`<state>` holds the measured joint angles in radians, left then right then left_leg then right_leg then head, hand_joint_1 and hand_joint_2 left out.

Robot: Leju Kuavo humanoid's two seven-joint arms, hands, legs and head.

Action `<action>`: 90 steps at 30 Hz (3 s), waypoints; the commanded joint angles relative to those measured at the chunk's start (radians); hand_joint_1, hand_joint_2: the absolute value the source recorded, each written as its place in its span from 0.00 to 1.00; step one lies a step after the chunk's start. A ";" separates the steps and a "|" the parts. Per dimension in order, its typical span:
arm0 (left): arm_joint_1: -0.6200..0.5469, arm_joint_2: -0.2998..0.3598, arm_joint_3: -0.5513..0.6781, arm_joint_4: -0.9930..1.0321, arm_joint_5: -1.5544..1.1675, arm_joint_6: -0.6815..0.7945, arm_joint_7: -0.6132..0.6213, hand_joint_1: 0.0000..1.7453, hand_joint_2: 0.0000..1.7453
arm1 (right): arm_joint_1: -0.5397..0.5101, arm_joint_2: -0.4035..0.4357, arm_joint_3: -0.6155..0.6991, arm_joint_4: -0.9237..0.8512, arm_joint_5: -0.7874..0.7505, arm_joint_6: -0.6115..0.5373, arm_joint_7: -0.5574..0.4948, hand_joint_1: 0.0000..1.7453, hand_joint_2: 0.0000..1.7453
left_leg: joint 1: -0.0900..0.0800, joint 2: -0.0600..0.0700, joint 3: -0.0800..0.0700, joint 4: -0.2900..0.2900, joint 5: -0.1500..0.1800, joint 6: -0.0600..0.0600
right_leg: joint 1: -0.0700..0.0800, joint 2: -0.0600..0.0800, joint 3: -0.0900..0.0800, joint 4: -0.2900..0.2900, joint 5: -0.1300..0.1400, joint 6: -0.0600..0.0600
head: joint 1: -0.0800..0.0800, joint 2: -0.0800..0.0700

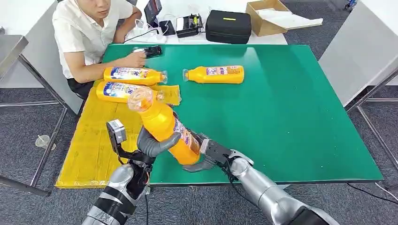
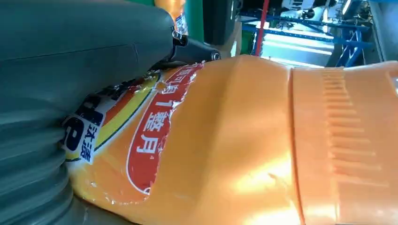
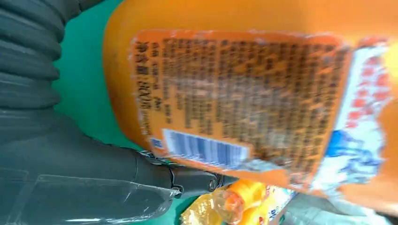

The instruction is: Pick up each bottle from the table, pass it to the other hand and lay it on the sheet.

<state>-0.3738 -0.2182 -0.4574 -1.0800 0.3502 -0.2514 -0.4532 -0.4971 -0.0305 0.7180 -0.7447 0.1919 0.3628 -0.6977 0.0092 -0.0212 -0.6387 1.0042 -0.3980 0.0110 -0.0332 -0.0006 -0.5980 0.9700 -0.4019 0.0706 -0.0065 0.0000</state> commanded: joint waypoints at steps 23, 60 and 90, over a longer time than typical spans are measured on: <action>0.087 0.248 0.060 -0.192 -0.926 0.593 0.043 1.00 1.00 | 0.377 0.022 -0.728 -0.338 0.278 -0.873 0.007 0.00 1.00 | 0.001 0.002 0.006 0.000 -0.003 -0.001 | 0.002 0.000 0.006 0.000 -0.003 -0.005 | 0.000 0.000; -0.301 0.180 0.085 0.687 -1.371 0.581 0.217 0.04 1.00 | 0.234 0.006 -0.475 -0.209 0.209 -0.894 0.000 0.00 1.00 | 0.002 0.004 0.004 0.000 0.001 -0.002 | 0.002 0.002 0.003 0.000 0.002 -0.006 | 0.000 0.000; -0.340 0.225 0.043 0.704 -1.327 0.282 0.076 0.00 1.00 | 0.214 -0.026 -0.441 -0.228 0.101 -0.898 0.000 0.00 1.00 | 0.001 0.003 0.007 -0.001 0.003 -0.001 | 0.001 0.002 0.006 0.000 0.003 -0.004 | 0.000 0.000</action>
<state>-0.7033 -0.0061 -0.3895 -0.4517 -0.9770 0.0454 -0.3796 -0.2419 -0.0458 0.2426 -1.0178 0.2983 -0.5383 -0.6966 0.0098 -0.0216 -0.6341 1.0035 -0.3943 0.0097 -0.0328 -0.0010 -0.5931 0.9703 -0.3988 0.0687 -0.0065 0.0000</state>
